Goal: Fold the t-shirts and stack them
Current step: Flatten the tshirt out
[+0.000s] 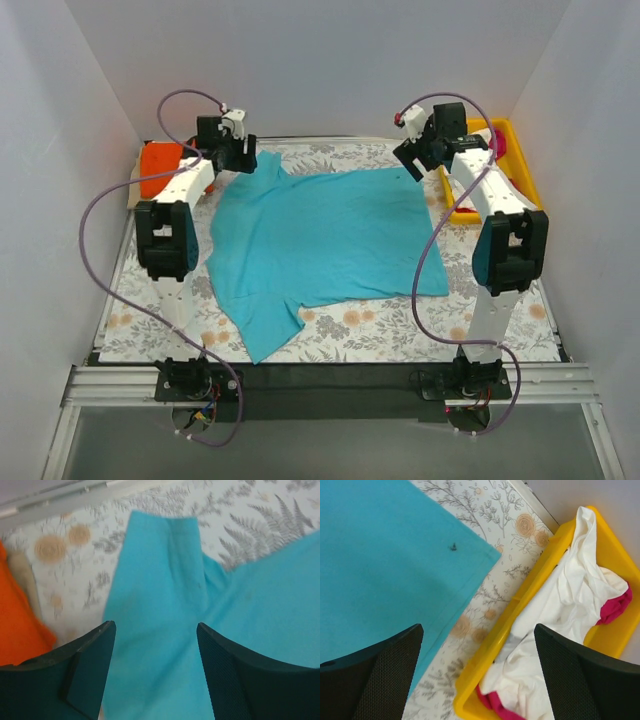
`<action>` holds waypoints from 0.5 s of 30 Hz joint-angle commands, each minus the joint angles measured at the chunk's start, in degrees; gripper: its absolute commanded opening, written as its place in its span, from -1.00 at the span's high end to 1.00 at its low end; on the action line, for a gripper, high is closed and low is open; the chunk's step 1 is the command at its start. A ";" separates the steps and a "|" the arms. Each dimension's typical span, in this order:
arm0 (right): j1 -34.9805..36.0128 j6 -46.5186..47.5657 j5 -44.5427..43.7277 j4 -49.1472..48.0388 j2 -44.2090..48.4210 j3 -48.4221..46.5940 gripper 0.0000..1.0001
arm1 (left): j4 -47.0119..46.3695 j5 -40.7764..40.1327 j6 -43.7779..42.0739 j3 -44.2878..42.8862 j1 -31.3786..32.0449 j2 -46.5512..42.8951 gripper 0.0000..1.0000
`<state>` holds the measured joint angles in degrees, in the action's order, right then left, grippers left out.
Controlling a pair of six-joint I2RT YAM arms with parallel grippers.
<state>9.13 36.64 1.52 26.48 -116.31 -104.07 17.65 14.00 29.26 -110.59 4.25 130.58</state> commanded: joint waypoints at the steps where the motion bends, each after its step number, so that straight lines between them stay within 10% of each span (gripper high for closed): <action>1: 0.19 -1.14 6.47 7.95 9.60 4.13 -0.63 | 0.63 2.07 3.52 12.99 -1.52 -20.78 -0.22; 15: -0.25 3.17 7.71 22.30 16.21 29.45 0.37 | 15.84 2.36 -7.19 48.35 -1.96 -43.14 0.30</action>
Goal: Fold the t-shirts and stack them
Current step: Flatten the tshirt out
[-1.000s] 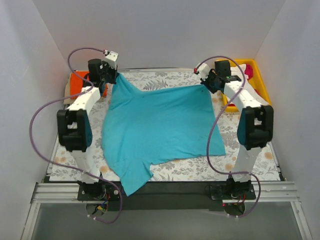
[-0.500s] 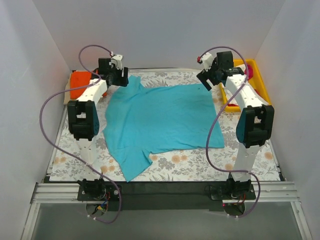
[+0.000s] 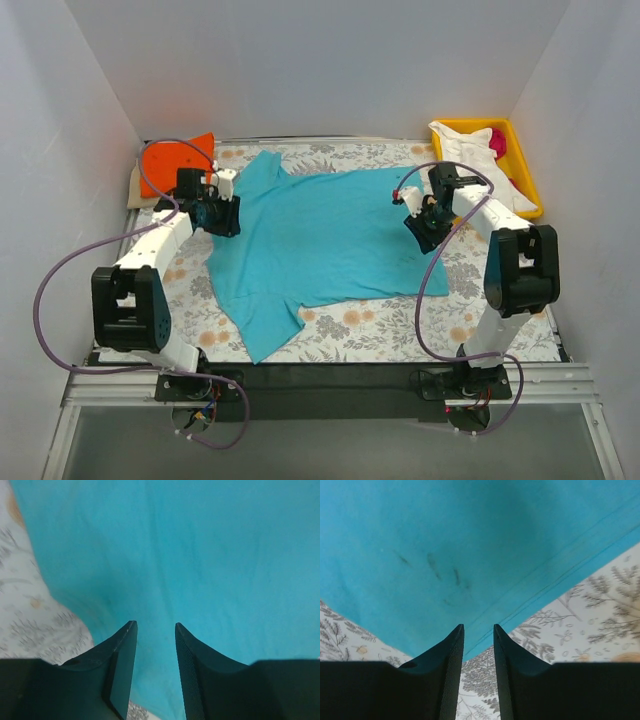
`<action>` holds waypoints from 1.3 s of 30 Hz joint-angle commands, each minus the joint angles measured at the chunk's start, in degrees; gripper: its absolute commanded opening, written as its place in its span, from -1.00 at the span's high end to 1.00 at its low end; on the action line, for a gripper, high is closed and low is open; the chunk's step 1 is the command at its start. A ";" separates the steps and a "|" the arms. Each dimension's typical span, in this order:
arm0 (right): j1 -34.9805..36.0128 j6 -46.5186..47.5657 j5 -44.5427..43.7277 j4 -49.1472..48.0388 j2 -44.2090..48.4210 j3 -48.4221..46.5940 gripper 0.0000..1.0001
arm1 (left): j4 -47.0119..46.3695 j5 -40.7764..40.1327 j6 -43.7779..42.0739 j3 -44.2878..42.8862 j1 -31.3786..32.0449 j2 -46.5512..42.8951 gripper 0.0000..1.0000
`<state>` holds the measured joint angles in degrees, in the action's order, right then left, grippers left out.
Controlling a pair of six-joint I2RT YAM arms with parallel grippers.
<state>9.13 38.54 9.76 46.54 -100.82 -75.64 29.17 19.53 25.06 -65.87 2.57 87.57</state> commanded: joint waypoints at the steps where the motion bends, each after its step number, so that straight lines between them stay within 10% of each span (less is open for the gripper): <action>1: -0.34 1.36 -0.70 2.23 0.45 2.15 0.38 | 4.41 -4.23 -3.00 4.25 -0.28 0.23 0.31; 12: -0.60 1.88 -4.30 1.88 -3.16 10.75 0.57 | 1.86 -13.73 -4.75 7.42 -6.78 9.98 0.38; 22: 0.02 1.80 -2.47 4.17 1.32 15.53 0.57 | 5.97 -10.85 -8.00 -6.72 -9.77 19.66 0.27; 39: -0.07 1.45 -0.71 8.21 0.89 7.25 0.61 | 16.80 2.09 -13.01 5.91 -7.32 -1.78 0.20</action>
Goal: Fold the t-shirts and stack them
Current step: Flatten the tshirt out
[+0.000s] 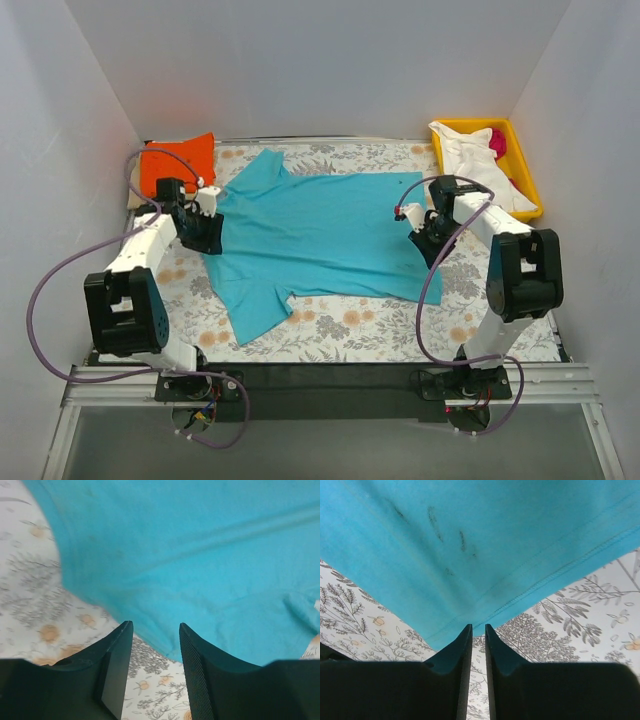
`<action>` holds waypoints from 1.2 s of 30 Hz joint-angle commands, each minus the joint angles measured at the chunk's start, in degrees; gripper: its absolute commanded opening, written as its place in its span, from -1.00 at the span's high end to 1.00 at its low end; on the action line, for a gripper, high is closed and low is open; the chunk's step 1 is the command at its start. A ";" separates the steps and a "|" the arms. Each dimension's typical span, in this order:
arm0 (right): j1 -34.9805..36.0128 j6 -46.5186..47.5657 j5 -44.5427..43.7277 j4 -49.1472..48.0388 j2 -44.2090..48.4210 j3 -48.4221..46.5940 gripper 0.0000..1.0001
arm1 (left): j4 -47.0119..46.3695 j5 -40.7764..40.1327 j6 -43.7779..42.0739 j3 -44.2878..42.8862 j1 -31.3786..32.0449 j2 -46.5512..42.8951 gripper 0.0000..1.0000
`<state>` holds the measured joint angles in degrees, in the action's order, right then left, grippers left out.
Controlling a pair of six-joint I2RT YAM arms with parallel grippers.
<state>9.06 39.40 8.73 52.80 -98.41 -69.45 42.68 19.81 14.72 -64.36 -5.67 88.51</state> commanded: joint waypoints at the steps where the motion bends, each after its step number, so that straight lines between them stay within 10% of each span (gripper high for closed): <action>1: -0.01 0.59 0.32 1.87 -1.78 1.42 0.61 | 3.20 1.81 -3.20 7.90 1.27 -3.95 0.21; 24: 0.17 3.32 -4.87 1.35 0.94 10.39 0.54 | 12.87 -7.52 -13.33 21.84 8.04 -21.54 0.27; 36: 0.17 1.03 -2.75 1.52 -2.66 2.39 0.56 | 0.22 -5.48 -4.09 12.06 9.01 -6.52 0.24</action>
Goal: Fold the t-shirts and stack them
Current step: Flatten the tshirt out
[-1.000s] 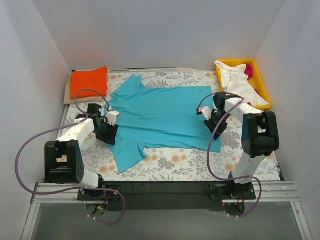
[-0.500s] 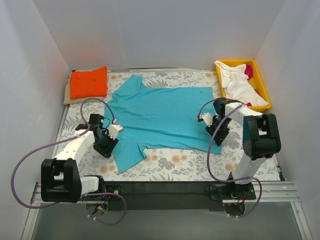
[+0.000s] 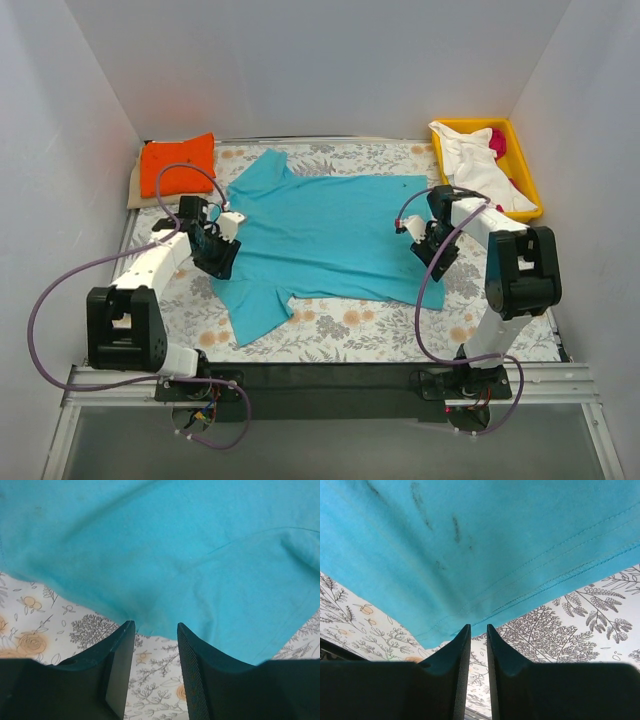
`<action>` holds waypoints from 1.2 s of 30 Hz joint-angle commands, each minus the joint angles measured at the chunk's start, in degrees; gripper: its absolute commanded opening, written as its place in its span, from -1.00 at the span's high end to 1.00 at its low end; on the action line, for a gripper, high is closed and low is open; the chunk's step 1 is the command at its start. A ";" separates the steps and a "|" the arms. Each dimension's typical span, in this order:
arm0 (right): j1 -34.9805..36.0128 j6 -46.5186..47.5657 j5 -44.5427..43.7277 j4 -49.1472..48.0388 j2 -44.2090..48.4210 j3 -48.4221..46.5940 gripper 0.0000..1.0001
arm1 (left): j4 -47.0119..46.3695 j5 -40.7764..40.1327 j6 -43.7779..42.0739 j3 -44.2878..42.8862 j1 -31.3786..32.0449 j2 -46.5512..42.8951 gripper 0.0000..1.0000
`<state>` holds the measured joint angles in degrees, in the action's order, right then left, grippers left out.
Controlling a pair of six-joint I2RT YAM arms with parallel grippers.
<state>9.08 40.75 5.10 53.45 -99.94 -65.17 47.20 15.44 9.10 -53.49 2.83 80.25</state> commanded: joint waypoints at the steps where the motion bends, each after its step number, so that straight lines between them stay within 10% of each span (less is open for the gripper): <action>1: 0.15 -0.24 0.87 0.78 -1.66 -1.89 0.56 | -4.92 -2.33 1.18 1.90 0.51 2.10 0.24; 22: 0.23 1.87 -0.80 1.39 2.20 5.49 0.45 | 7.73 -5.69 -5.67 16.67 0.51 -14.42 0.25; 30: -0.82 0.12 7.28 3.77 5.03 -14.43 0.20 | 9.85 7.05 -0.86 -13.41 0.51 -6.00 0.05; 36: -0.91 -7.17 7.65 -0.18 -7.16 -40.68 0.21 | -11.23 6.71 10.83 -29.37 0.60 8.94 -0.11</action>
<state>8.58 38.06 11.00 56.16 -100.97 -95.98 47.33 20.73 13.02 -78.78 3.20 83.44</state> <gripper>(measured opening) 0.402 0.551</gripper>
